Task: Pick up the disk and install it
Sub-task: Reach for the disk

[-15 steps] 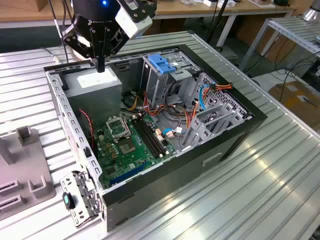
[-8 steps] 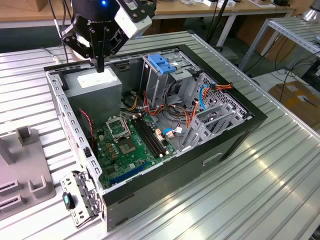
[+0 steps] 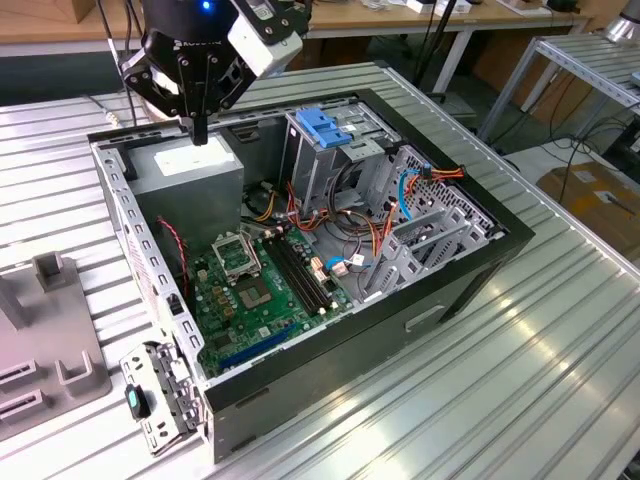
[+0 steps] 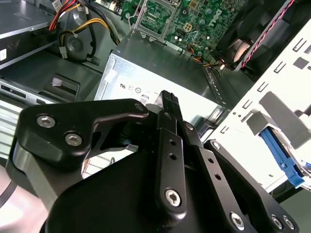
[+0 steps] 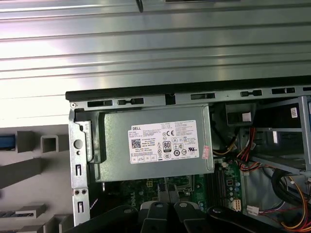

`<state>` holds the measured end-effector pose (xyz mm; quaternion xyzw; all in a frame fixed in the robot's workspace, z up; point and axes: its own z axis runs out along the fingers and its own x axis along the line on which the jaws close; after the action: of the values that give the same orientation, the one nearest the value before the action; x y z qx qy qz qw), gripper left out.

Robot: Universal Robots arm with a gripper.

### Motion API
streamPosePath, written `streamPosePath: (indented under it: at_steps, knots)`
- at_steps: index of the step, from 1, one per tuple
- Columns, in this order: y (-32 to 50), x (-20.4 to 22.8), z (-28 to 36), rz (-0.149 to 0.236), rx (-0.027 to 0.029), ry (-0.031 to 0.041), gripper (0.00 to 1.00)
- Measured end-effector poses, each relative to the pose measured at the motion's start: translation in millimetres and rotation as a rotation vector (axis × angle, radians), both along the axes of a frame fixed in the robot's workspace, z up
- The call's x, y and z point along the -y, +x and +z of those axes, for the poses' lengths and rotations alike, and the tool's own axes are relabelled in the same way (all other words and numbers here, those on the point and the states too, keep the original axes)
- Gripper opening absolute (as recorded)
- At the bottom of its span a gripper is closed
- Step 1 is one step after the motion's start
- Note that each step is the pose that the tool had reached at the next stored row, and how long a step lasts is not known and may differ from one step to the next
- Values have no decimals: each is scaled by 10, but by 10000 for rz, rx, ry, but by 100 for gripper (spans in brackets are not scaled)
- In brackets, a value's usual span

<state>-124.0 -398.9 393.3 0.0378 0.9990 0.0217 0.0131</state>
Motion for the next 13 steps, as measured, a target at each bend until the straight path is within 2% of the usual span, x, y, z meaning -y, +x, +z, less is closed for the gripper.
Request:
streamPosePath:
  at_steps: [7,13]
  knots:
    - [-25,0,0,0,1,1,11]
    - [-101,0,0,-1,0,0,11]
